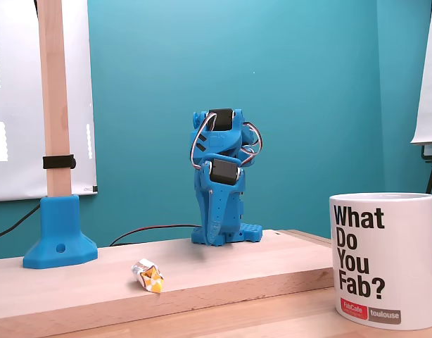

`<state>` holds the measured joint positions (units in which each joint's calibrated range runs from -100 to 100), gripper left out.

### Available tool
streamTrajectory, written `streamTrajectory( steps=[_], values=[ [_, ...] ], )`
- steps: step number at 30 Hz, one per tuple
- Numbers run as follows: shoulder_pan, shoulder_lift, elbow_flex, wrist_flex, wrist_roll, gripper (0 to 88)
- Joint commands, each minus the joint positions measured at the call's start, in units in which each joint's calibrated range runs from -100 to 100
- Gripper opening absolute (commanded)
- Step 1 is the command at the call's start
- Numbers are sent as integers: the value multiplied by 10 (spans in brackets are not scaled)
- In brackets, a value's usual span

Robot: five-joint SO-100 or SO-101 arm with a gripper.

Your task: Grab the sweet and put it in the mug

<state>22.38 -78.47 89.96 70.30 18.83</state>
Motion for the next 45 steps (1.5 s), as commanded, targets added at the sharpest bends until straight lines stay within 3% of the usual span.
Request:
streamTrajectory(
  steps=[1,17,31,36,45],
  values=[
    [-2,9,10,4,-1,32],
    [-2,8,-36,3,-7,38],
    [14,8,-182,-130,-14,39],
    [14,8,-237,-130,-61,40],
    [22,8,-265,-122,-206,40]
  ],
)
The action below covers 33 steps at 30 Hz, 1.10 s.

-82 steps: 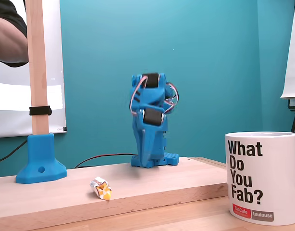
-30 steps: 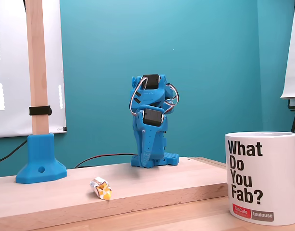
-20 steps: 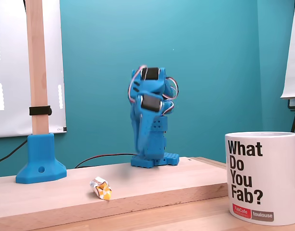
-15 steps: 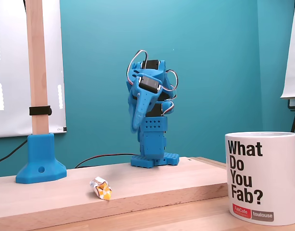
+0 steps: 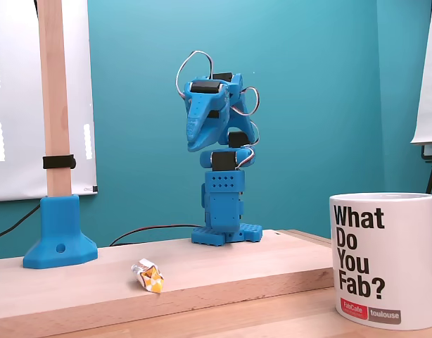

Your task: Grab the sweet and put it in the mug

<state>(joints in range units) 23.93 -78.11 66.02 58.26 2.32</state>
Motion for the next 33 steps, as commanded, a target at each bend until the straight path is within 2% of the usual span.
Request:
streamTrajectory(
  steps=[1,7,16,19,23,29,33],
  values=[
    [7,8,-26,0,-60,40],
    [7,69,-18,1,-157,38],
    [11,208,-18,2,-229,39],
    [44,218,-18,5,-253,39],
    [94,220,-32,24,-270,39],
    [183,251,-96,38,-271,39],
    [204,312,-129,38,-271,40]
  ],
)
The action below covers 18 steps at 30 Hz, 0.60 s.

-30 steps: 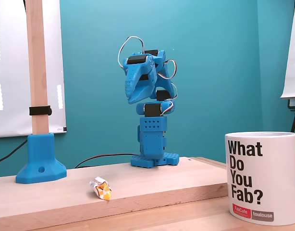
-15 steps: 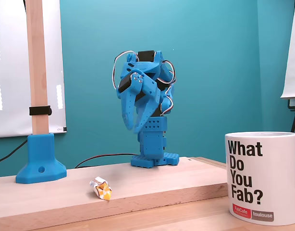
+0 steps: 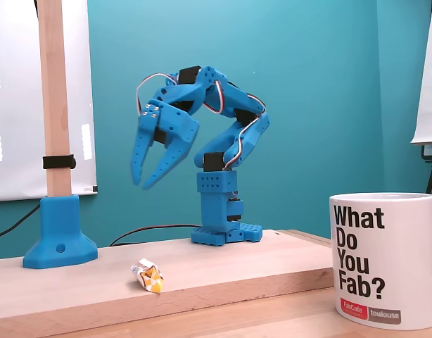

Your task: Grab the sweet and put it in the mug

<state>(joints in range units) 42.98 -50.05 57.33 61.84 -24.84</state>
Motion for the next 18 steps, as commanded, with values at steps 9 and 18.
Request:
streamTrajectory(
  steps=[9,18],
  values=[
    [14,183,-48,-7,1,39],
    [14,309,-86,-8,-1,71]
  ],
)
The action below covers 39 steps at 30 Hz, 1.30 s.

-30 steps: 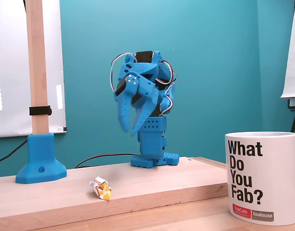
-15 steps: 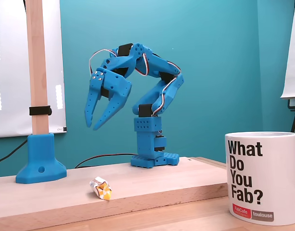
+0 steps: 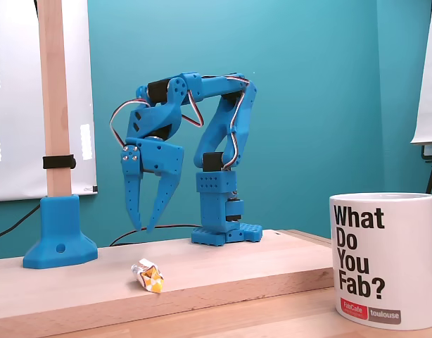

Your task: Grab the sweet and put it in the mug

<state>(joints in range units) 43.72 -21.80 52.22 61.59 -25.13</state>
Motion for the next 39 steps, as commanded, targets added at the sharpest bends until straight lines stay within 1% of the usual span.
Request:
streamTrajectory(
  steps=[1,7,13,20,25,33,39],
  values=[
    [6,39,-39,-5,2,84],
    [6,67,-56,-5,3,164],
    [6,69,-78,-5,0,204],
    [1,68,-87,-5,4,208],
    [-33,67,-79,-5,3,208],
    [-60,69,-89,-5,4,208],
    [-130,69,-85,-5,18,208]
  ],
)
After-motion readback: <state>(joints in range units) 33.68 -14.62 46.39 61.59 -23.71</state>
